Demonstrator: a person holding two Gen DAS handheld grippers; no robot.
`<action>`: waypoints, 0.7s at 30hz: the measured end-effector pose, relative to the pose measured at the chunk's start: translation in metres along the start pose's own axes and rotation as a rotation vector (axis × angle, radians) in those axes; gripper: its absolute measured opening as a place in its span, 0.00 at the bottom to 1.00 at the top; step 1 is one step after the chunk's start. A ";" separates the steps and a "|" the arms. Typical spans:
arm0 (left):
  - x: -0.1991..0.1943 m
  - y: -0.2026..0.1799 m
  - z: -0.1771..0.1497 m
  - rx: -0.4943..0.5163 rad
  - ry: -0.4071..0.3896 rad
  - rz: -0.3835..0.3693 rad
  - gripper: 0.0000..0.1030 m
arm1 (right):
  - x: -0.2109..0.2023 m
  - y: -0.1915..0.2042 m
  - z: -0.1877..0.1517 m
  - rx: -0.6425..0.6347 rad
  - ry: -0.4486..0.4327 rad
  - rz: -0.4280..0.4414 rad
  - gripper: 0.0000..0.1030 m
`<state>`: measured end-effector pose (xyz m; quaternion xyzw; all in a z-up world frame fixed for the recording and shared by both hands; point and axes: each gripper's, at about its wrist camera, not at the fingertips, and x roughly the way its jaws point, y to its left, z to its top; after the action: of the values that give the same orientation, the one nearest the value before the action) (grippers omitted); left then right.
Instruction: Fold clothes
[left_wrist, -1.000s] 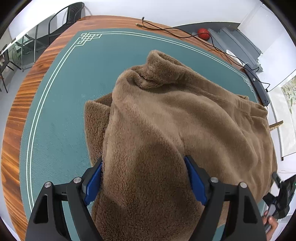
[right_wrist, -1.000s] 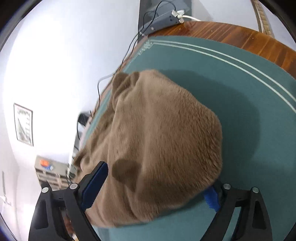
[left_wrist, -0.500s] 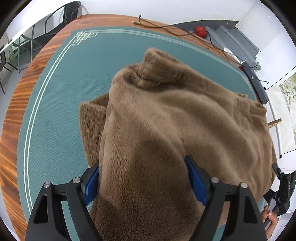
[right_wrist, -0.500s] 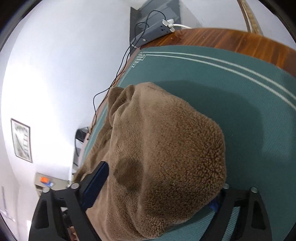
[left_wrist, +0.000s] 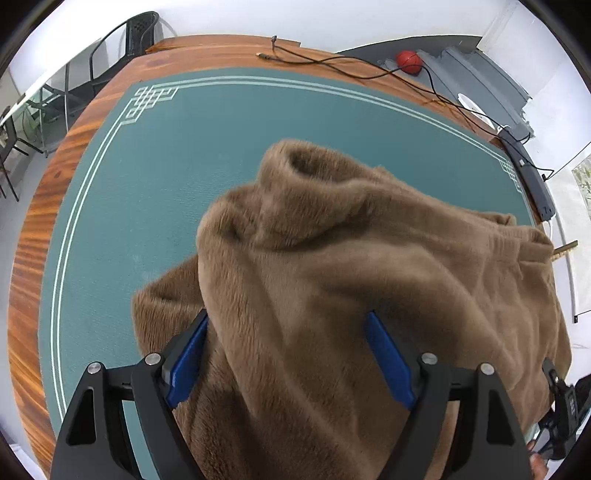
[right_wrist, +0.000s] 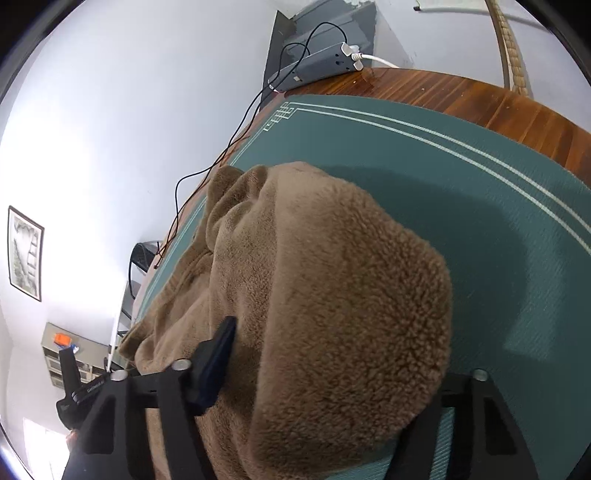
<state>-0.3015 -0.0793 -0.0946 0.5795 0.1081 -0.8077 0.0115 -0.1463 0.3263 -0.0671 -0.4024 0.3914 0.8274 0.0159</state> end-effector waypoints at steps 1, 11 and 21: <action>-0.001 0.006 -0.005 -0.013 -0.001 -0.015 0.83 | 0.000 0.000 0.002 0.005 0.006 0.007 0.54; -0.025 0.046 -0.040 -0.097 -0.037 -0.123 0.83 | -0.002 0.020 0.009 -0.035 0.015 0.003 0.45; -0.049 0.068 -0.056 -0.111 -0.050 -0.122 0.83 | -0.012 0.041 0.007 -0.098 -0.047 -0.012 0.36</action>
<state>-0.2236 -0.1401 -0.0770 0.5500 0.1875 -0.8138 -0.0031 -0.1565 0.3065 -0.0304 -0.3853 0.3474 0.8548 0.0101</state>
